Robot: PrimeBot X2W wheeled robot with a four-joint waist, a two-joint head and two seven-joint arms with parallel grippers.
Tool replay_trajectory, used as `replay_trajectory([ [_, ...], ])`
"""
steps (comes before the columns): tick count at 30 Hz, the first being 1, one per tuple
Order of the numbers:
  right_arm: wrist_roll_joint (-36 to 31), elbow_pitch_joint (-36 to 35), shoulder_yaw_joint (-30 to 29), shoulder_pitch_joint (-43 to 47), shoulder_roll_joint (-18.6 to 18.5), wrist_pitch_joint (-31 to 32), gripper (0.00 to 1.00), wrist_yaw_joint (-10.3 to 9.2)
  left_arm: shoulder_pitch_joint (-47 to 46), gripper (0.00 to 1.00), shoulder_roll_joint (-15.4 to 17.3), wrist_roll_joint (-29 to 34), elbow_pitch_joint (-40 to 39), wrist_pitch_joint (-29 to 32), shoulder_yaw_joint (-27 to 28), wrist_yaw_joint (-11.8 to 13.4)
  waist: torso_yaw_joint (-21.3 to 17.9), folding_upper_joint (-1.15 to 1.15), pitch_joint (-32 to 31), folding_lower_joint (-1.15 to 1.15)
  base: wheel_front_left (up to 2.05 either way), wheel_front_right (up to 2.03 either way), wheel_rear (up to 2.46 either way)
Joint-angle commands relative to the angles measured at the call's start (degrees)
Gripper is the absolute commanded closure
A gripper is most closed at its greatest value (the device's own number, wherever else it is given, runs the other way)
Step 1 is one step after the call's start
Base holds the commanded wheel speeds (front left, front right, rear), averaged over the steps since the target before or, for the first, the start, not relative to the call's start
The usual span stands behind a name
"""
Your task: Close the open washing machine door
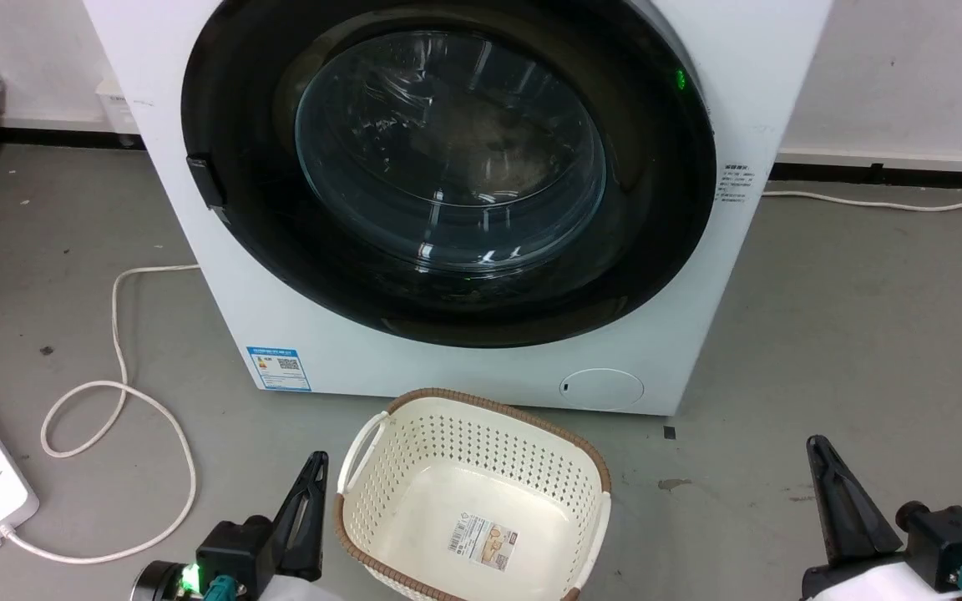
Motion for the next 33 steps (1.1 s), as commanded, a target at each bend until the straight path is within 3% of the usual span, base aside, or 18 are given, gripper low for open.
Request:
replay_trajectory([
  [1, -0.15, -0.46, 0.23, -0.16, 0.04, 0.39, 1.0, 0.0, -0.1, 1.0, -0.09, 0.4, -0.52, 0.45, 0.35, 0.24, 0.02, 0.0, 0.0, 0.0, 0.0, 0.0, 0.0],
  [33, -0.73, -2.49, 1.6, -0.76, 0.16, 4.51, 1.0, -0.02, -0.44, 1.0, -0.49, 2.0, -3.22, 4.53, 2.03, 1.09, 0.13, 0.0, 0.02, 0.0, 0.0, 0.0, 0.0],
])
